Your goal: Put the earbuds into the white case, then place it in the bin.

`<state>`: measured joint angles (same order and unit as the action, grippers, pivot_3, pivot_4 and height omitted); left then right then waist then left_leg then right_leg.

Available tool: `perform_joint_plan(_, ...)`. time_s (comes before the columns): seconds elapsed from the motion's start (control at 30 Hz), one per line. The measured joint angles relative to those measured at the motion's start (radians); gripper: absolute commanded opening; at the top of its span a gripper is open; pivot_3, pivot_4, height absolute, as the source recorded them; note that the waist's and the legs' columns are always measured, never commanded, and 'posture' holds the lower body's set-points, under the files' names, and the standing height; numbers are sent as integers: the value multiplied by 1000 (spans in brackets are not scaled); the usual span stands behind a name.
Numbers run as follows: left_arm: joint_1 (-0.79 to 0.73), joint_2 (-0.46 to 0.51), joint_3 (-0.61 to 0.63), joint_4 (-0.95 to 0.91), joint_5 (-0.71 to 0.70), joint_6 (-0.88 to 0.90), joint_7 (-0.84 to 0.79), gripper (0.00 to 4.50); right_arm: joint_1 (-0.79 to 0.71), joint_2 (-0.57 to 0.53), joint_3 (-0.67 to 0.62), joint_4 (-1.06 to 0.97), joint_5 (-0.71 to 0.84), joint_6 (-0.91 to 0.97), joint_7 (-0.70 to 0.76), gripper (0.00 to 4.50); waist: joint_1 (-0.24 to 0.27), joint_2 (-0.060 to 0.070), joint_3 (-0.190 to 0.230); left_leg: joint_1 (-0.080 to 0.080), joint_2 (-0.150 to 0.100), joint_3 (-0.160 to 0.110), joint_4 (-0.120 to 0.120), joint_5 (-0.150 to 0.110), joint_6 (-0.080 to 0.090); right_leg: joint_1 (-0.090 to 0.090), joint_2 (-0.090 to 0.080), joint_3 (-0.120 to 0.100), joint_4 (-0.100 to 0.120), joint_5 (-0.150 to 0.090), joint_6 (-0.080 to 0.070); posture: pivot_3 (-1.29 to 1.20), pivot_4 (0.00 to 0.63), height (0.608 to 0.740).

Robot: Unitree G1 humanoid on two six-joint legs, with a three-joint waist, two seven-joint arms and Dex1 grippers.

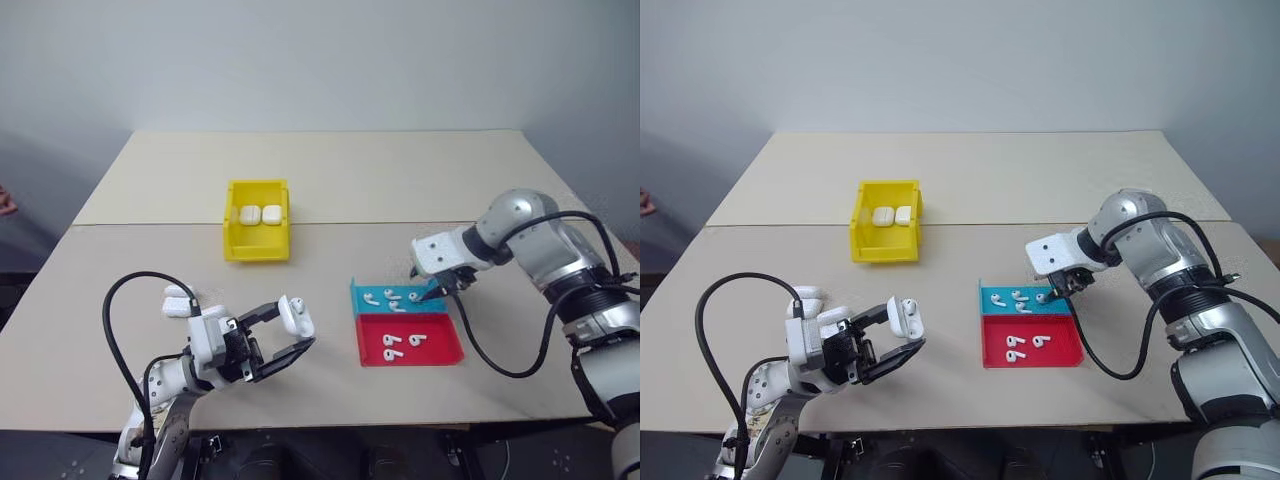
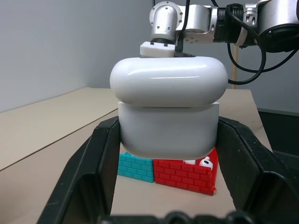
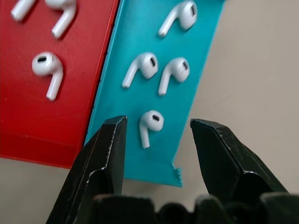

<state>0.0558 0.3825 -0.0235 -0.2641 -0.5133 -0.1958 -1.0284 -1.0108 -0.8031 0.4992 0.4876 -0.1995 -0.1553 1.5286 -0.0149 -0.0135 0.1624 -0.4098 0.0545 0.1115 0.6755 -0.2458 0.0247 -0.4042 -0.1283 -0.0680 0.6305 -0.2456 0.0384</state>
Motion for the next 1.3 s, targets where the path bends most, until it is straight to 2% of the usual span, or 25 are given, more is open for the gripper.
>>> perform_joint_plan(0.33,-12,-4,-14,-8,0,-2,9,2759,-31,89,39,111,-105,-49,-23,2621,0,0,0,1,0,0,0,1,-1,0,0,0,2,1,-1,0,150,740)
perform_joint_plan(0.87,-19,1,-26,-12,1,3,21,2759,-53,123,44,196,-183,-103,-36,2621,0,0,0,1,0,0,0,2,-4,0,0,0,2,1,-2,0,150,740)
perform_joint_plan(0.9,-19,1,-27,-12,1,3,22,2759,-53,124,44,196,-184,-104,-36,2340,0,0,0,1,0,0,0,2,-4,0,0,0,2,1,-2,0,150,740)
perform_joint_plan(0.97,-19,1,-29,-12,1,3,23,2759,-53,124,44,198,-187,-107,-38,2072,0,0,0,1,0,0,0,2,-4,0,0,0,2,1,-2,0,150,740)
perform_joint_plan(1.3,-19,7,-33,-12,1,3,23,2759,-53,125,44,201,-205,-138,-60,2072,0,0,0,1,0,0,0,2,-4,0,0,0,2,1,-2,0,150,740)
